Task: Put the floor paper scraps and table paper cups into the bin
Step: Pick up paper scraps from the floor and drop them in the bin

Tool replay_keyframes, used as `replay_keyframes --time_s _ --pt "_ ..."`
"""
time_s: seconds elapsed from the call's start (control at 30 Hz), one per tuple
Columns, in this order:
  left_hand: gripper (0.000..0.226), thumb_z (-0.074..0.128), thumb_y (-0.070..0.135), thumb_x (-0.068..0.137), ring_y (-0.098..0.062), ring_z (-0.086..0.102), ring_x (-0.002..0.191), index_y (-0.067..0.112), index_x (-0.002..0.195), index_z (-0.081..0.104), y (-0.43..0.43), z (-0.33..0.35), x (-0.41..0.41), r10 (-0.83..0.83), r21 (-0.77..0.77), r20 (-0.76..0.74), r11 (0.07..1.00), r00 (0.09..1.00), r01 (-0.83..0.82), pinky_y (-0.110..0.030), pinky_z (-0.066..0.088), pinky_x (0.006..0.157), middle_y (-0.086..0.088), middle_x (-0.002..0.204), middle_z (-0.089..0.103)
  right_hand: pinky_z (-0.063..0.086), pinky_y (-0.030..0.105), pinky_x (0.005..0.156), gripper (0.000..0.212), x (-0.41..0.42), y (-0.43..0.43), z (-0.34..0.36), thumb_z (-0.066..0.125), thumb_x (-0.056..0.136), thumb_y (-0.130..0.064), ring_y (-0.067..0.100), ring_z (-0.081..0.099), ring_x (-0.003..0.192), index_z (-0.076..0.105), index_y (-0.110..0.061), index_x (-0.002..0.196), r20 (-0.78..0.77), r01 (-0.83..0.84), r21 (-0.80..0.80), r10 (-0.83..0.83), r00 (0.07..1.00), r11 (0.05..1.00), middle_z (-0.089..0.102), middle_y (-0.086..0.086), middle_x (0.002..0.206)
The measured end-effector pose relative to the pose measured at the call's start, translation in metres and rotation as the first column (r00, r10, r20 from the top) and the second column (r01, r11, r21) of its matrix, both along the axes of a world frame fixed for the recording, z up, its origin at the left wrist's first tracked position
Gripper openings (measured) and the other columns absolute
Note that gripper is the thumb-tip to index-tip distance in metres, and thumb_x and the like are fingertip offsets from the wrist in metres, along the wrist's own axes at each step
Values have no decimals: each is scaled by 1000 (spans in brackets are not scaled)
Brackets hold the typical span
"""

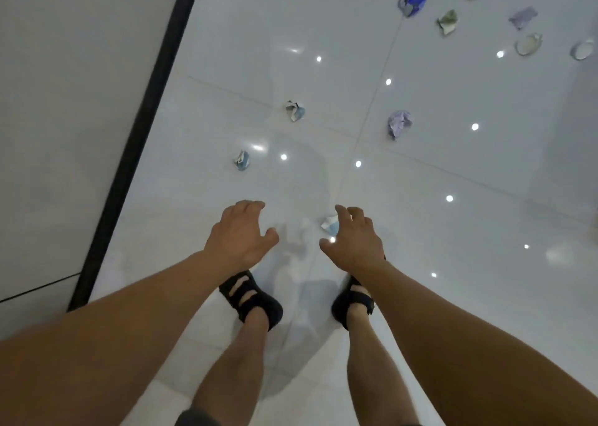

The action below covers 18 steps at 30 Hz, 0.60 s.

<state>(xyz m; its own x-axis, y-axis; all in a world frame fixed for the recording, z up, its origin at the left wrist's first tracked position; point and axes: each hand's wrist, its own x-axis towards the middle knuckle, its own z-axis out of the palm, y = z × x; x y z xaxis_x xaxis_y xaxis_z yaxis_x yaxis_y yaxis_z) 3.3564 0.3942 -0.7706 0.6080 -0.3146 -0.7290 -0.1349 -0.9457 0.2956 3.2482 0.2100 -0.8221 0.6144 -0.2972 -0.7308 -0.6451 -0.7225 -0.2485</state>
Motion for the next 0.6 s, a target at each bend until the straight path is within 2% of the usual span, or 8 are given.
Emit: replay_keyframes --time_s 0.17,0.37,0.5,0.6 --pt "63 50 44 92 -23 24 139 21 147 28 -18 -109 -29 75 31 -87 997 993 -72 -36 26 109 -2 153 27 44 44 92 79 -16 -32 -123 64 85 -43 31 38 127 22 -21 150 -51 -95 -22 94 994 995 29 6 149" --pt "62 49 44 93 -20 28 137 22 147 27 -28 -228 -56 34 25 -151 999 988 -31 -33 28 107 1 151 29 45 40 80 84 -36 -37 -251 68 83 -43 34 44 118 21 -22 148 -80 -185 -52 180 980 981 24 7 150" --pt "62 49 44 93 -18 31 136 24 147 27 -25 -275 -59 39 4 -171 999 985 -39 -31 28 107 2 151 29 41 37 69 64 -44 -24 -304 66 86 -28 36 45 110 33 -18 141 18 -183 -126 187 982 975 26 11 144" --pt "63 50 45 92 -18 33 136 23 147 27 -14 -290 -54 112 11 -188 994 976 -112 -30 28 107 2 151 29 40 38 72 57 -49 -11 -317 65 84 -17 37 46 111 41 -10 136 90 -125 -78 132 987 989 35 15 134"
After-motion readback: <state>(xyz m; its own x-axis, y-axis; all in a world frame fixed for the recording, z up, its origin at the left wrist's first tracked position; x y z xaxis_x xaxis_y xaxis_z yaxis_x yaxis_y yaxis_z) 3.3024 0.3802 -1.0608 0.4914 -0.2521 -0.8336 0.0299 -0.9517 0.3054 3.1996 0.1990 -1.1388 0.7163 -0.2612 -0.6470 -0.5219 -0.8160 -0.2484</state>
